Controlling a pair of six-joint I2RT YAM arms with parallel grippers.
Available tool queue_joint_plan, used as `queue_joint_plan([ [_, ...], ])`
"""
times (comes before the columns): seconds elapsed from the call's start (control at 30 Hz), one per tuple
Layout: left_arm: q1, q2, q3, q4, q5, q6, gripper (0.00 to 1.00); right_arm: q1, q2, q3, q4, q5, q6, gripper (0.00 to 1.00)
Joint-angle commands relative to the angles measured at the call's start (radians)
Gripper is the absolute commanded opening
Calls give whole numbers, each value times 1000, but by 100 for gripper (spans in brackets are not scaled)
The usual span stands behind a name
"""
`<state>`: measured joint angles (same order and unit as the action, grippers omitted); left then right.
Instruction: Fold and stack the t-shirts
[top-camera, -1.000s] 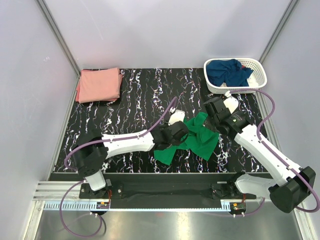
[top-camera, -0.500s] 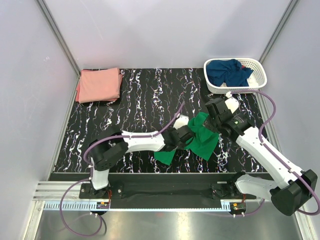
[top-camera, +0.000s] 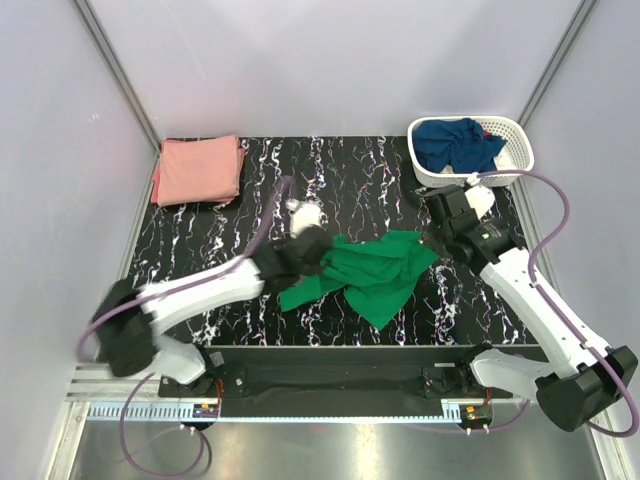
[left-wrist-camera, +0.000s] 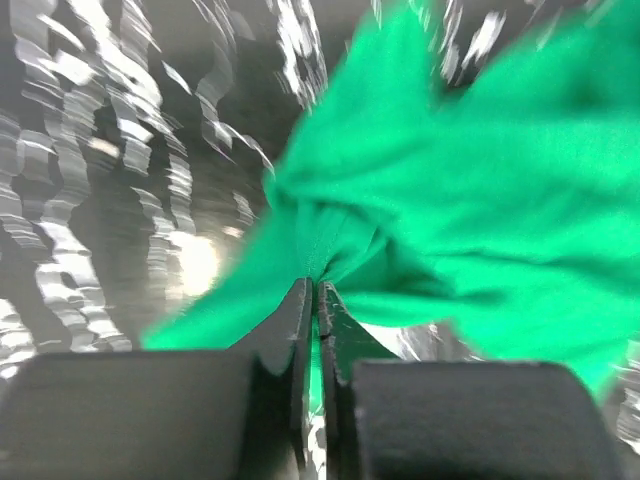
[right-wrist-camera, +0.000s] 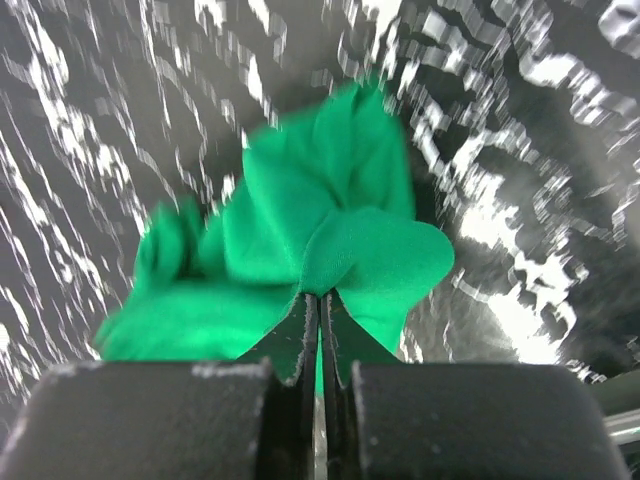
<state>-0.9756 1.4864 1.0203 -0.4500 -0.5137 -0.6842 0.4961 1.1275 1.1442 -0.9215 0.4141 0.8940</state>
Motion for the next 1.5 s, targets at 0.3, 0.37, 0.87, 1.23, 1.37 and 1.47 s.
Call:
queue_joint_plan([
  [0.3, 204, -554, -247, 31, 300, 12, 5, -67, -4, 7, 15, -17, -75, 1],
  [0.37, 212, -555, -291, 25, 325, 2, 11, -67, -15, -79, 89, -55, -99, 5],
  [0.87, 351, -704, -448, -69, 116, -169, 0, -82, 176, -314, 331, -149, -135, 5],
  [1.23, 370, -614, -479, 37, 182, -153, 0, -85, 186, -210, 97, -181, -3, 34],
  [1.37, 370, -609, -502, 74, 191, -152, 0, -85, 192, -195, 15, -198, 42, 34],
  [1.47, 370, -617, -512, 91, 198, -150, 0, -83, 196, -216, 35, -273, 75, 33],
])
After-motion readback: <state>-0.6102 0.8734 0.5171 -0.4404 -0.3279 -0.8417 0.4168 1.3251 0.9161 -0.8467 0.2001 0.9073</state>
